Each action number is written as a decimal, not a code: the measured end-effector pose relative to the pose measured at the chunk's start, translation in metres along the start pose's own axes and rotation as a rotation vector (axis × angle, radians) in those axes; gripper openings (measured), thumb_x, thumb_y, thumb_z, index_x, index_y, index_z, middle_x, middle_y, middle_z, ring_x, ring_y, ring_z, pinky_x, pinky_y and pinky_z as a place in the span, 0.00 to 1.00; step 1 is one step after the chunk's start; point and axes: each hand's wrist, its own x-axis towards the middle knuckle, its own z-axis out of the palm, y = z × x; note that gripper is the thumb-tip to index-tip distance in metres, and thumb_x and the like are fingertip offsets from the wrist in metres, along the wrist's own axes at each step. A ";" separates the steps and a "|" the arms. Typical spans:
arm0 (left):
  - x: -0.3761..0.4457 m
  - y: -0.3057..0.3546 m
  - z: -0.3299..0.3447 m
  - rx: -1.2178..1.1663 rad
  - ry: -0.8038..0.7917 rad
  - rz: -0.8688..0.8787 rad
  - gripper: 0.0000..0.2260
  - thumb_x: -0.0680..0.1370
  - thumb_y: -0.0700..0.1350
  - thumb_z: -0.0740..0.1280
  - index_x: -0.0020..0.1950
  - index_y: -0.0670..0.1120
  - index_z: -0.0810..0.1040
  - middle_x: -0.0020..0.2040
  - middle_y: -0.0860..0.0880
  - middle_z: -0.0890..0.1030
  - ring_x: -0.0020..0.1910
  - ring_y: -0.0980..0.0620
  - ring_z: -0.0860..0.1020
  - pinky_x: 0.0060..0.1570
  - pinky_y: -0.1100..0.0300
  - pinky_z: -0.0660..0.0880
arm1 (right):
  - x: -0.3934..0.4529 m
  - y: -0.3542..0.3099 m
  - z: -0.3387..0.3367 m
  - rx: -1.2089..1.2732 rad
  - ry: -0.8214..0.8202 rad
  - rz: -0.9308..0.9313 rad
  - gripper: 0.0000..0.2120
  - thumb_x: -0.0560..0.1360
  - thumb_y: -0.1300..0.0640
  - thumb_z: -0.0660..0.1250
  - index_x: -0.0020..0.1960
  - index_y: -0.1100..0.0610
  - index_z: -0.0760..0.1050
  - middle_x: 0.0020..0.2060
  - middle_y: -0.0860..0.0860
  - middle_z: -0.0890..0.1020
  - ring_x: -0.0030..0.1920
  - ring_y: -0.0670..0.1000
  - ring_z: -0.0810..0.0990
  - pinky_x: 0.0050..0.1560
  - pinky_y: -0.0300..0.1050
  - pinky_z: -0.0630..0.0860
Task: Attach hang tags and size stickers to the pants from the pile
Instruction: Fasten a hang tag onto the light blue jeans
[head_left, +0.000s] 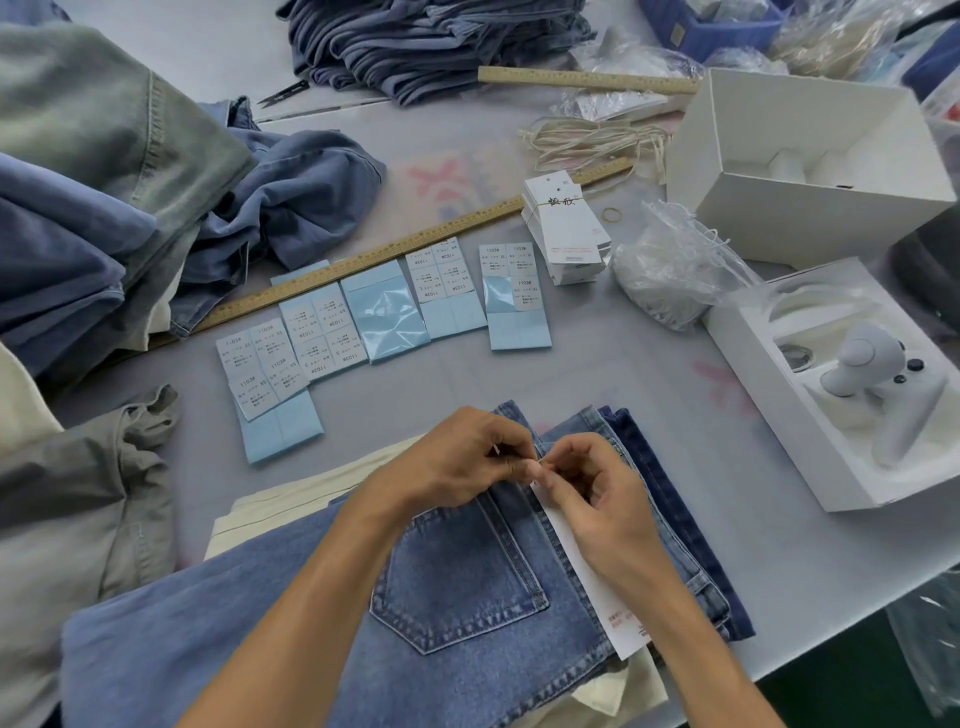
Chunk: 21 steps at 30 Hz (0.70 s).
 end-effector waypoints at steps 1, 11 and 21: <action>0.001 0.001 -0.002 -0.007 -0.015 0.014 0.06 0.77 0.49 0.75 0.44 0.47 0.85 0.36 0.59 0.82 0.37 0.59 0.79 0.39 0.65 0.73 | 0.001 -0.001 -0.001 0.033 0.004 0.021 0.10 0.76 0.63 0.74 0.49 0.49 0.78 0.42 0.54 0.83 0.44 0.57 0.82 0.49 0.51 0.82; 0.016 0.008 0.007 -0.090 0.078 0.002 0.06 0.73 0.50 0.79 0.42 0.48 0.87 0.34 0.55 0.84 0.32 0.58 0.78 0.34 0.62 0.73 | 0.003 -0.003 -0.008 0.212 0.092 0.118 0.06 0.75 0.66 0.74 0.48 0.60 0.79 0.41 0.58 0.84 0.43 0.53 0.86 0.48 0.44 0.82; -0.001 0.007 0.034 0.070 0.393 0.157 0.04 0.74 0.44 0.78 0.48 0.48 0.87 0.43 0.55 0.83 0.43 0.59 0.79 0.42 0.63 0.75 | 0.005 0.001 -0.010 0.230 0.190 0.135 0.06 0.77 0.61 0.74 0.47 0.51 0.81 0.43 0.54 0.85 0.45 0.54 0.85 0.47 0.43 0.82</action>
